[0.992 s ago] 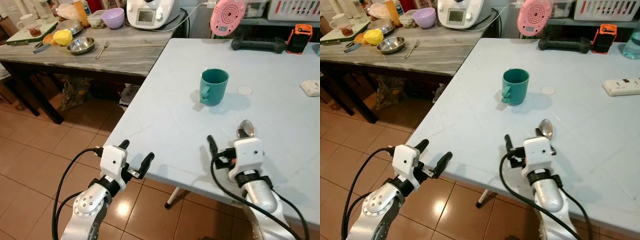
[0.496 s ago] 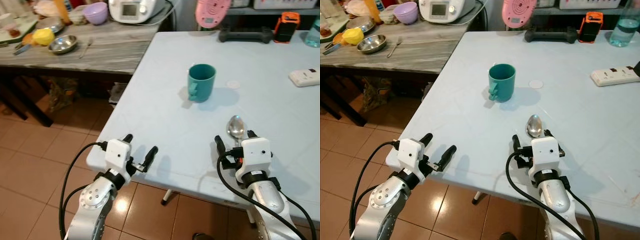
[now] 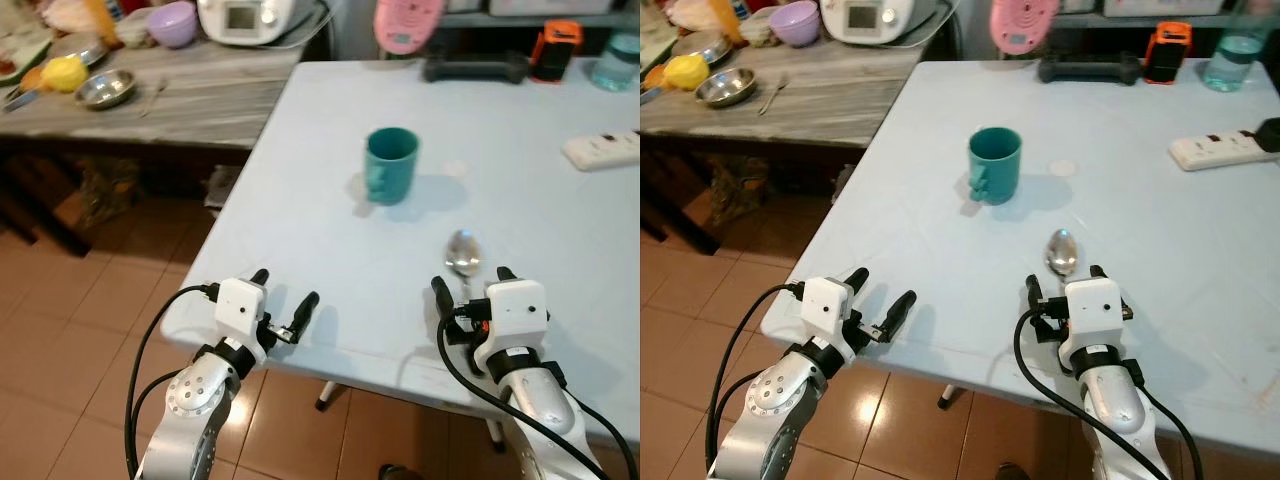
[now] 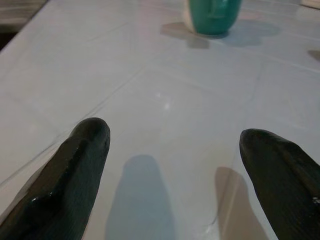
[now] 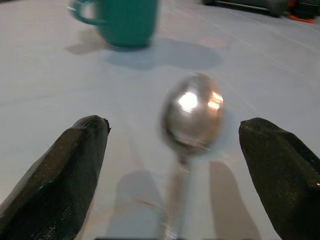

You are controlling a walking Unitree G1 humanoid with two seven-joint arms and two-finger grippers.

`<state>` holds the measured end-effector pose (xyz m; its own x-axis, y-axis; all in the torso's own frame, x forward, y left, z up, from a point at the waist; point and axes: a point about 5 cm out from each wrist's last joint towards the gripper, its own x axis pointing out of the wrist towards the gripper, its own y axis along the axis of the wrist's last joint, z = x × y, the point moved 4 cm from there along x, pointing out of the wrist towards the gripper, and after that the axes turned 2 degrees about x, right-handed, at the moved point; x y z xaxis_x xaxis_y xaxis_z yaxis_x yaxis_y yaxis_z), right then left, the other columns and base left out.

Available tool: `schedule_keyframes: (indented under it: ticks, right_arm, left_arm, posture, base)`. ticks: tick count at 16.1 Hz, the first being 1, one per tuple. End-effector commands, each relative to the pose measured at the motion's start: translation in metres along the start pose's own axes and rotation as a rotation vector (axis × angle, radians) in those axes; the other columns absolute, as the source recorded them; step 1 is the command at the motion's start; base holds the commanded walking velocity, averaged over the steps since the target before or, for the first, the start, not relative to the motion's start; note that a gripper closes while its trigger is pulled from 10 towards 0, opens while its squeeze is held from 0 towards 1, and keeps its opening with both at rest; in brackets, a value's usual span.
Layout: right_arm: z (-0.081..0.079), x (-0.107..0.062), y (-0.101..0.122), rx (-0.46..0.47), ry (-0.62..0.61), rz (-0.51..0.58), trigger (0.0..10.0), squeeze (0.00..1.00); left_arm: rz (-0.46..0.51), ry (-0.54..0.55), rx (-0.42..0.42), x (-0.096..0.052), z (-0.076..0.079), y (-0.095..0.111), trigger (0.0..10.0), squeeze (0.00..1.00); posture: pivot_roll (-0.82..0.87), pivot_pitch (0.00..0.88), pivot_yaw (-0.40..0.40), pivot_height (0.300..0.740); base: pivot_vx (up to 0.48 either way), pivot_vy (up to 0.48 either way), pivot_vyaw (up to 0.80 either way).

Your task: Setting the table

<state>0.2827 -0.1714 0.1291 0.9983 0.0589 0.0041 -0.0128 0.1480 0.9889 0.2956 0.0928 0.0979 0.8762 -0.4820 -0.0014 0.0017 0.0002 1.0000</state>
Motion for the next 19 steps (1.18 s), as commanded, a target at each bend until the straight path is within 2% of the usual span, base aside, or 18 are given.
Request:
schedule_keyframes:
  ticks: [1,6,8,10,12,13,14,15,16,18,19]
  right_arm:
    - [-0.006,-0.002,0.001,0.038,0.023,-0.015,10.0,0.00]
    - [-0.005,-0.001,-0.016,0.141,0.017,-0.123,10.0,0.00]
    - [0.000,-0.007,-0.012,0.124,0.008,-0.117,10.0,0.00]
    - [0.009,-0.012,0.006,0.041,-0.011,-0.024,10.0,0.00]
    - [0.014,-0.012,0.013,0.030,-0.051,0.000,10.0,0.00]
    - [0.015,-0.013,0.017,0.020,-0.063,0.012,10.0,0.00]
    - [0.019,-0.016,0.021,0.007,-0.088,0.021,10.0,0.00]
    - [0.021,-0.018,0.020,0.006,-0.102,0.009,10.0,0.00]
    - [0.024,-0.024,0.015,0.016,-0.119,-0.023,10.0,0.00]
    - [0.024,-0.028,0.010,0.014,-0.121,-0.042,10.0,0.00]
    - [0.027,-0.031,0.002,0.053,-0.149,-0.080,10.0,0.00]
  left_arm:
    - [-0.023,-0.017,0.002,-0.005,-0.001,-0.004,10.0,0.00]
    - [-0.023,-0.020,0.012,-0.004,-0.006,-0.003,10.0,0.00]
    - [-0.018,-0.027,0.013,-0.004,-0.006,-0.001,10.0,0.00]
    - [-0.016,-0.030,0.012,-0.005,-0.005,-0.001,10.0,0.00]
    - [-0.008,-0.051,0.003,-0.004,-0.002,0.001,10.0,0.00]
    - [-0.007,-0.081,-0.009,-0.002,0.001,0.002,10.0,0.00]
    - [0.007,-0.123,-0.076,0.001,0.005,0.009,10.0,0.00]
    - [0.009,-0.158,-0.079,0.001,0.007,0.013,10.0,0.00]
    - [-0.006,-0.233,-0.048,0.001,0.013,0.015,10.0,0.00]
    - [-0.013,-0.254,-0.038,0.000,0.014,0.013,10.0,0.00]
    - [-0.025,-0.288,-0.040,-0.002,0.018,0.012,10.0,0.00]
  posture:
    - [-0.33,0.150,0.153,0.740]
    - [-0.33,0.148,0.152,0.740]
    - [-0.33,0.148,0.152,0.740]
    - [-0.33,0.151,0.153,0.740]
    - [-0.35,0.158,0.168,0.740]
    - [-0.36,0.158,0.171,0.740]
    - [-0.36,0.158,0.172,0.740]
    - [-0.37,0.159,0.173,0.740]
    - [-0.37,0.161,0.177,0.740]
    - [-0.38,0.162,0.179,0.740]
    - [-0.38,0.164,0.180,0.740]
  base:
    - [0.000,0.000,0.00]
    - [0.000,0.000,0.00]
    - [0.000,0.000,0.00]
    - [0.000,0.000,0.00]
    - [0.000,0.000,0.00]
    - [0.000,0.000,0.00]
    - [0.000,0.000,0.00]
    - [0.000,0.000,0.00]
    - [0.000,0.000,0.00]
    - [0.000,0.000,0.00]
    - [0.000,0.000,0.00]
